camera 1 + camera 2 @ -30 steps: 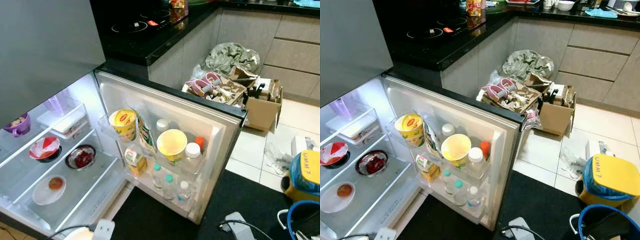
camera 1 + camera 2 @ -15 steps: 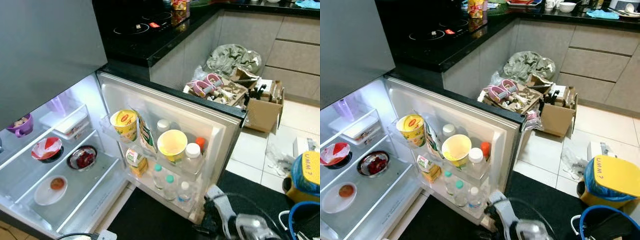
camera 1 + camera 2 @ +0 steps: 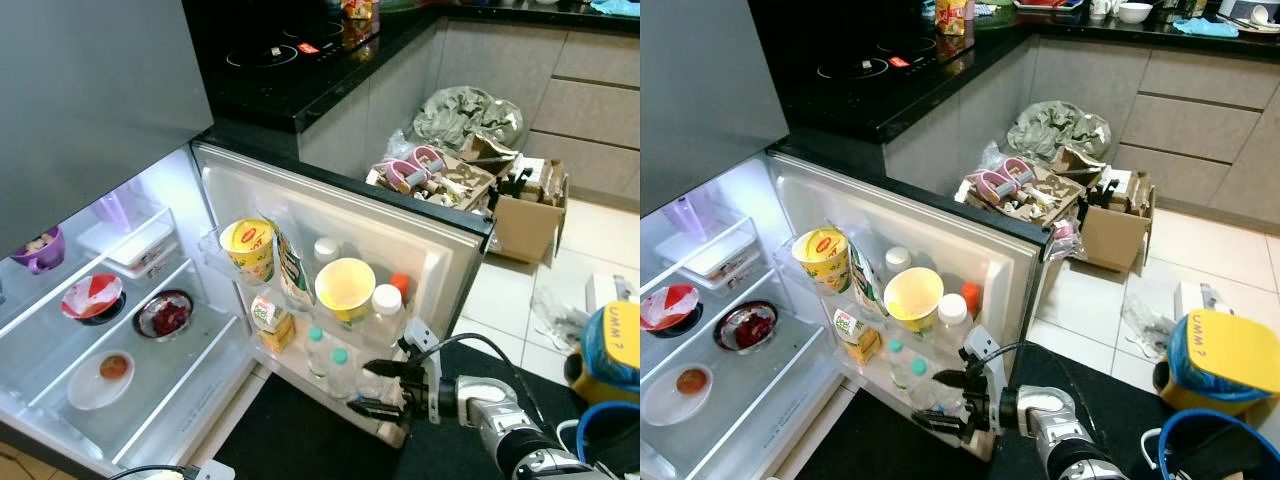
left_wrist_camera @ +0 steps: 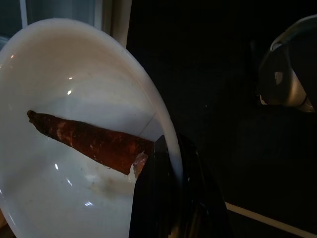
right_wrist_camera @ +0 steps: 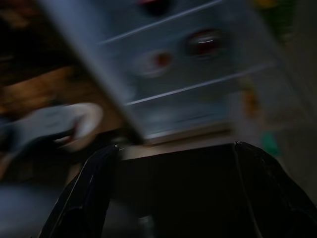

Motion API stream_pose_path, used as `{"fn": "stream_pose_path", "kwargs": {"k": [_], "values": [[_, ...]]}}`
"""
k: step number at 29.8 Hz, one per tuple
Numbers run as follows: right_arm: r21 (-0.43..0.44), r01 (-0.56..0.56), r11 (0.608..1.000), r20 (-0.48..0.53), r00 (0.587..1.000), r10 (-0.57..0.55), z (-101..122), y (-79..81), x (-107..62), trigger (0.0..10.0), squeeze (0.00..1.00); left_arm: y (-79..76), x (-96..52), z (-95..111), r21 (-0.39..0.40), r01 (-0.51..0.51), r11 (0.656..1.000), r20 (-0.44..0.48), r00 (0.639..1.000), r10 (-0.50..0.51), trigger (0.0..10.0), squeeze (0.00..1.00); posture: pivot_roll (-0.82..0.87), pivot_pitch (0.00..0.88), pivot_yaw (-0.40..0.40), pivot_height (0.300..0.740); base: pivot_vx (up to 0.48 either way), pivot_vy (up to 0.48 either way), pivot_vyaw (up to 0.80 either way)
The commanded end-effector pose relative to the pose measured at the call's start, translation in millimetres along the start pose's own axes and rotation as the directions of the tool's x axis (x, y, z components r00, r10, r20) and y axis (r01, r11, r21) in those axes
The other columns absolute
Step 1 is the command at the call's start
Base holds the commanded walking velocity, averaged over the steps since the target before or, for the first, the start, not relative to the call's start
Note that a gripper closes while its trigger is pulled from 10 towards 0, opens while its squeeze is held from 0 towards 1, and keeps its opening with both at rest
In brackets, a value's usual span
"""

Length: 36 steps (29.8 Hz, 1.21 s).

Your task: Restocking fridge

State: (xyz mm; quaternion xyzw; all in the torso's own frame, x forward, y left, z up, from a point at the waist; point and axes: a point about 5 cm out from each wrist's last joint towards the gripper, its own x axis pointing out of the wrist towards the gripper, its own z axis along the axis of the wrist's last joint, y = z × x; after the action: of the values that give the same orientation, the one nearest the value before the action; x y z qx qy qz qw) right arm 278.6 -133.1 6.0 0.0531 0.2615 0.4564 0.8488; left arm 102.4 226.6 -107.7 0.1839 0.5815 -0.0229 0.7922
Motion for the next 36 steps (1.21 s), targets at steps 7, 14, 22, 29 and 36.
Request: {"fn": "stream_pose_path", "kwargs": {"k": [7,14,22,29,36], "values": [[-0.055,0.315,0.947,0.115,0.945,-0.308,36,-33.5,-17.4,10.0,0.00,1.9,-0.4,-3,0.016,-0.004,1.000,-0.007,1.000,0.004,10.0,0.00,-0.02,0.000,0.014,0.740,0.000,0.000,0.00],[-0.013,0.231,0.973,0.014,0.973,-0.231,10,-24.5,-15.9,10.0,0.00,1.4,-0.5,-4,0.014,-0.003,1.000,-0.009,1.000,0.003,10.0,0.00,-0.02,0.000,0.015,0.740,0.000,0.000,0.00],[0.084,0.445,0.892,-0.256,0.874,-0.412,-62,-17.8,-34.1,10.0,0.00,-1.1,-0.4,-4,0.011,0.003,1.000,-0.009,1.000,-0.003,10.0,0.00,-0.02,0.000,0.012,0.740,0.000,0.000,0.00],[0.125,0.621,0.774,-0.447,0.732,-0.515,-122,-3.5,-64.8,10.0,0.00,-1.2,-0.2,-2,0.014,0.003,1.000,-0.005,1.000,-0.003,10.0,0.00,-0.02,0.000,0.016,0.740,0.000,0.000,0.06],[0.077,0.692,0.718,-0.579,0.617,-0.532,-161,13.9,-89.8,10.0,0.00,0.2,-0.2,-2,0.033,0.001,0.999,-0.004,1.000,-0.001,10.0,0.00,-0.01,0.000,0.021,0.740,0.000,0.000,0.69]]}}
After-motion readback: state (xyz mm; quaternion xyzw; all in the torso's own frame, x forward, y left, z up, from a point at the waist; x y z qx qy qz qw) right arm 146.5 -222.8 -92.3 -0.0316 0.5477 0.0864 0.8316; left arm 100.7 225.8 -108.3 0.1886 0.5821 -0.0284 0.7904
